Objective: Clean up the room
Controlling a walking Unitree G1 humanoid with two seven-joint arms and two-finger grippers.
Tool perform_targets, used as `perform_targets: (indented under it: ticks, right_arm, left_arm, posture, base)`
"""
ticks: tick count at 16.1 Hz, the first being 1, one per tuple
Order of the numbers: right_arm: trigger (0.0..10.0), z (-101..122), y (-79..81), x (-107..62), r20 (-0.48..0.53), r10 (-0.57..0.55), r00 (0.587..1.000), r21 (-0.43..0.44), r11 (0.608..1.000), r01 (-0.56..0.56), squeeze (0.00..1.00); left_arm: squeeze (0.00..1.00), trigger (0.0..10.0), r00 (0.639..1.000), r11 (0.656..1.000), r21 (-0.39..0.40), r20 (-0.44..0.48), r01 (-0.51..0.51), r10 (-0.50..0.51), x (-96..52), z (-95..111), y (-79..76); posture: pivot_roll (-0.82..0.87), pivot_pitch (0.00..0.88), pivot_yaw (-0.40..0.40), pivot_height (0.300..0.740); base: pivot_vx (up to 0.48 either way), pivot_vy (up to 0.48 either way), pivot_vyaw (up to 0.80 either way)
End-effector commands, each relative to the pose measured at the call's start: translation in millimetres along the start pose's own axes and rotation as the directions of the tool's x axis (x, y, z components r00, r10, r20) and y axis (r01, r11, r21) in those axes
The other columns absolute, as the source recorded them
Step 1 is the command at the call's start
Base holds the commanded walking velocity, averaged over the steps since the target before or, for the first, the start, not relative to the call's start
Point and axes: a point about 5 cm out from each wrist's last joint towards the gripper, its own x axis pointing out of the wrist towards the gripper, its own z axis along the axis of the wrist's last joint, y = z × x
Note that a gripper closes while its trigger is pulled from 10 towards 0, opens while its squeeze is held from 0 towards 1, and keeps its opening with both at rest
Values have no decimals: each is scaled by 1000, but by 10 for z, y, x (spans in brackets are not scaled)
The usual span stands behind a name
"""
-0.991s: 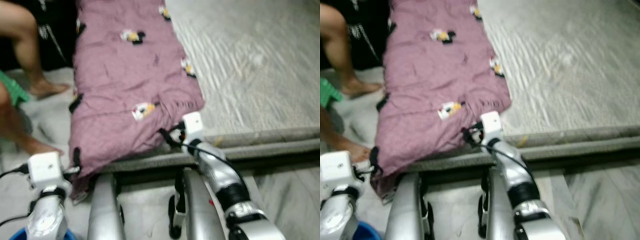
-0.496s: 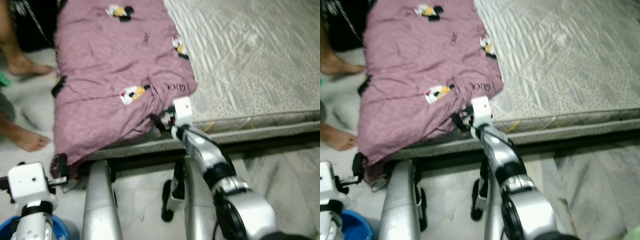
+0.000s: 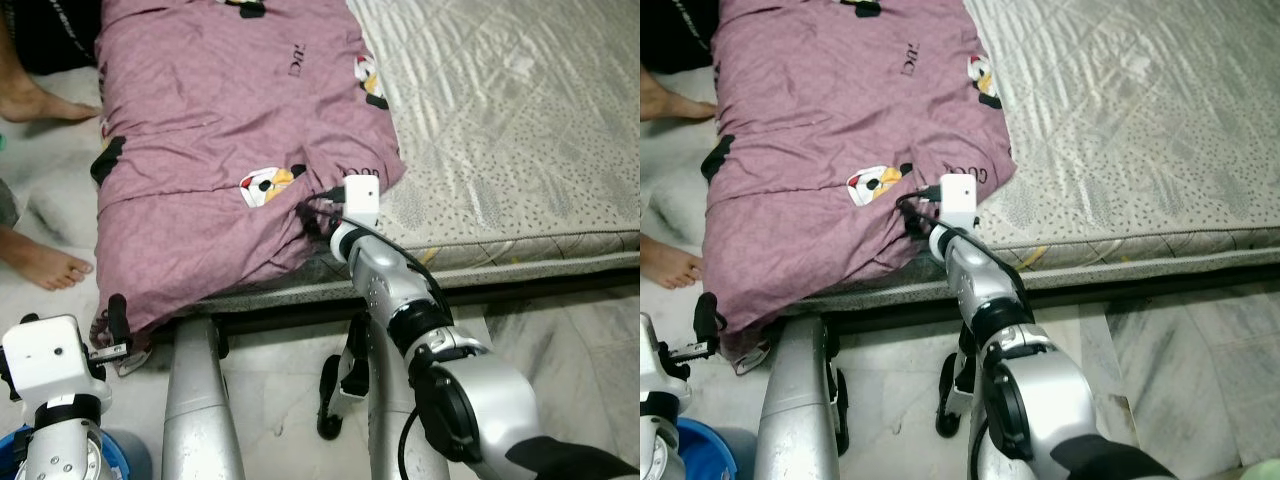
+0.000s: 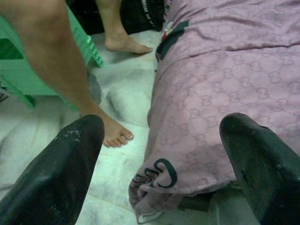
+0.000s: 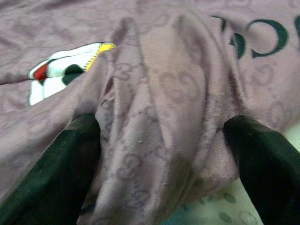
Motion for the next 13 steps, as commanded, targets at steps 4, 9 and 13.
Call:
perform_targets:
  ticks: [4,9,13]
  right_arm:
    - [0,-108,183,30,-92,-33,995,118,992,44,0]
    - [0,-272,-126,-36,-166,-119,979,198,969,151,0]
    - [0,-294,-353,-82,-185,-180,966,227,949,221,0]
  left_arm:
    - [0,10000,1000,1000,-10,-15,-10,10,-15,-1,-60]
    - [0,10000,1000,1000,-24,-7,-5,5,52,0,-104]
    - [0,10000,1000,999,-31,-5,17,-17,122,-12,-160]
  posture:
    - [255,296,-155,556]
    - [228,280,-155,556]
    - [213,269,-151,556]
  base:
    - [0,0,0]
    - [0,0,0]
    - [0,0,0]
